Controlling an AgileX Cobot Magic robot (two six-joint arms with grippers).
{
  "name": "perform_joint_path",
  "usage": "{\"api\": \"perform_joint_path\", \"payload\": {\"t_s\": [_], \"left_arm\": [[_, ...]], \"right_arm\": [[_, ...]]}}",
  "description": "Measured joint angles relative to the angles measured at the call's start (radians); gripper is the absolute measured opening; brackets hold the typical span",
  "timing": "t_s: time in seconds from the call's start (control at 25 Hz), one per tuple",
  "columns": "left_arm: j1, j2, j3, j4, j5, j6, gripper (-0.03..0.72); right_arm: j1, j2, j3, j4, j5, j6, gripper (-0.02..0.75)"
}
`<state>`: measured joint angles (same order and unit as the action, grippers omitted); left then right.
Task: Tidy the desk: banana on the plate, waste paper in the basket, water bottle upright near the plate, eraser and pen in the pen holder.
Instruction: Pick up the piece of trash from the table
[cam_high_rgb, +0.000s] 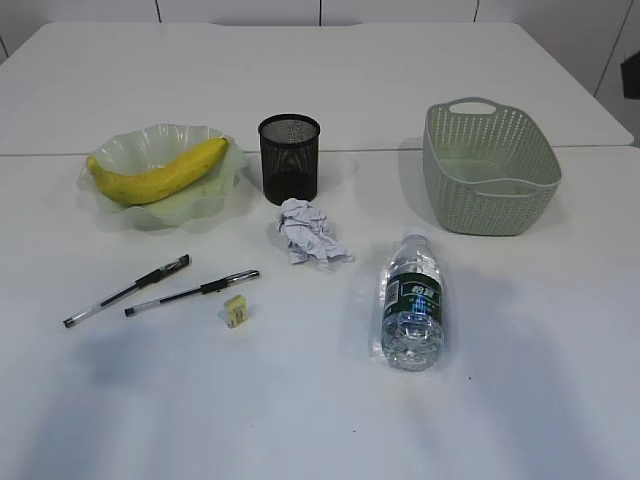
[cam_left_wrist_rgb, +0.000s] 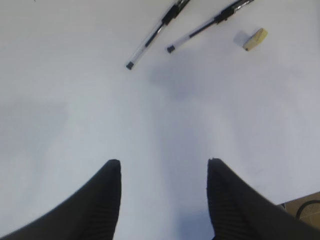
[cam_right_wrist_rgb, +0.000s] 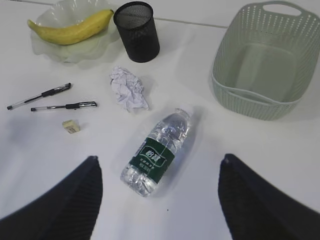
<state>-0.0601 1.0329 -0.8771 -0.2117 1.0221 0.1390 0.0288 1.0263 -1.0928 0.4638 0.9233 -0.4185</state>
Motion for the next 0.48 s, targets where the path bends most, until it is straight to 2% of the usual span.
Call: {"api": "perform_joint_path", "payload": {"t_s": [0.24,0.48], "left_arm": [[0.0,-0.116,0.097,0.0,0.0,-0.002,0.391],[0.0,-0.191,0.102,-0.017,0.001,-0.002,0.391]], "right_arm": [[0.089,0.182,-0.156,-0.015,0.021,-0.029,0.536],[0.227,0.376,-0.292,-0.102,0.025,-0.008,0.536]]}}
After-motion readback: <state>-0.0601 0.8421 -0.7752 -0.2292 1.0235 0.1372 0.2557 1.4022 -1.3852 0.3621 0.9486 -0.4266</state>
